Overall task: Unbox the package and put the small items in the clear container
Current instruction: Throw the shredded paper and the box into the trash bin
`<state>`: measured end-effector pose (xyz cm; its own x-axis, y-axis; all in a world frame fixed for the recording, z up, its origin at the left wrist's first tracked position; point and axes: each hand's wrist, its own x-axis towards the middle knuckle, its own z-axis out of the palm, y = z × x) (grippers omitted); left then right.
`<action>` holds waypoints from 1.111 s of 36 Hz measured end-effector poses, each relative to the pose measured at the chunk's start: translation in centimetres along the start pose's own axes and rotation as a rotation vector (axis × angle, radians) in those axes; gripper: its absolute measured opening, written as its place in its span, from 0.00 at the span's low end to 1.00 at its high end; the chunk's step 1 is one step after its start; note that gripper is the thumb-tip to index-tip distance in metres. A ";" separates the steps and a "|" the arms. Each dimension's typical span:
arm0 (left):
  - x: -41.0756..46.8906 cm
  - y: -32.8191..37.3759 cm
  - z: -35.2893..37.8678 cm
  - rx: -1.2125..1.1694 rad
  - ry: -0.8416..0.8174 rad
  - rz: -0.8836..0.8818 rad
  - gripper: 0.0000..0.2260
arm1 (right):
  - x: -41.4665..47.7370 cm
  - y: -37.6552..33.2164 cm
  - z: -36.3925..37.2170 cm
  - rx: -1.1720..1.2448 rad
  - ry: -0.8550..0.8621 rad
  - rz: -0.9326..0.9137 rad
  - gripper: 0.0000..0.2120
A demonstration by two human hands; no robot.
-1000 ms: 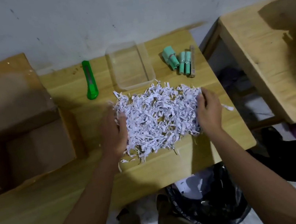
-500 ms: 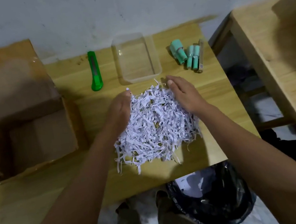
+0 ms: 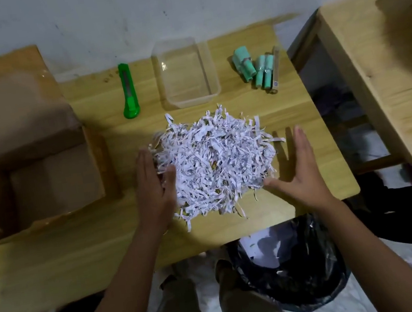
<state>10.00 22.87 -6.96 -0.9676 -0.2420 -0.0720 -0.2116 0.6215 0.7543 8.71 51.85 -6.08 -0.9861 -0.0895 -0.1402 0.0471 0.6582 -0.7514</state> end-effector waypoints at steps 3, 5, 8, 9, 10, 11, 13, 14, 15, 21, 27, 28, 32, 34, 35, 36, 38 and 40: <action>1.4 0.7 0.8 -0.026 -0.025 0.030 0.36 | 1.2 -0.5 0.5 -0.118 -0.088 -0.075 0.62; 2.6 1.6 1.5 -0.070 -0.046 0.040 0.37 | 2.6 -1.1 1.0 -0.125 -0.154 -0.131 0.64; 3.9 3.0 2.8 -0.131 -0.080 0.028 0.34 | 4.4 -2.2 2.2 -0.074 -0.264 -0.217 0.67; 4.1 3.6 3.1 -0.159 -0.105 0.029 0.33 | 4.8 -2.8 2.7 -0.070 -0.292 -0.249 0.68; 4.1 4.0 3.5 -0.201 -0.139 0.030 0.33 | 5.0 -3.2 3.3 -0.068 -0.308 -0.277 0.69; 3.8 4.3 3.8 -0.249 -0.169 0.026 0.33 | 5.2 -3.5 3.8 -0.063 -0.313 -0.301 0.69; 3.4 4.7 4.5 -0.343 -0.186 0.019 0.30 | 5.3 -4.2 4.8 -0.030 -0.297 -0.333 0.68; 3.1 4.8 4.7 -0.388 -0.189 0.016 0.28 | 5.3 -4.4 5.2 -0.005 -0.280 -0.341 0.68; 2.9 5.0 4.8 -0.428 -0.189 0.003 0.25 | 5.3 -4.6 5.5 0.020 -0.264 -0.344 0.67; 1.9 6.4 4.4 -0.624 -0.309 -0.168 0.15 | 4.8 -4.8 6.5 0.109 -0.233 -0.286 0.60; 1.2 7.5 4.7 -0.694 -0.350 -0.245 0.18 | 1.7 -3.9 6.6 0.137 -0.061 -0.186 0.45; 0.8 7.9 4.9 -0.694 -0.377 -0.247 0.18 | 1.0 -3.7 6.4 0.140 -0.027 -0.165 0.45; -1.4 9.6 5.9 -0.670 -0.496 -0.214 0.18 | -2.6 -2.8 4.7 0.144 0.100 -0.051 0.42; -2.8 11.2 6.6 -0.665 -0.558 -0.177 0.18 | -4.8 -2.3 3.3 0.141 0.189 -0.035 0.43; -3.7 12.3 7.0 -0.663 -0.598 -0.162 0.18 | -6.0 -2.0 2.5 0.143 0.241 -0.025 0.43; -4.6 13.3 7.6 -0.662 -0.640 -0.146 0.17 | -7.2 -1.8 1.7 0.143 0.290 -0.009 0.44; -6.5 15.0 9.1 -0.663 -0.723 -0.112 0.14 | -9.9 -1.2 0.1 0.136 0.376 0.029 0.44; -8.5 16.3 10.8 -0.643 -0.813 -0.066 0.07 | -12.7 0.0 -1.1 0.112 0.453 0.075 0.44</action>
<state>13.31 43.14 -1.14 -0.8082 0.4625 -0.3645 -0.3851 0.0531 0.9213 21.03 53.83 -3.61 -0.9484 0.3069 0.0797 0.1136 0.5635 -0.8182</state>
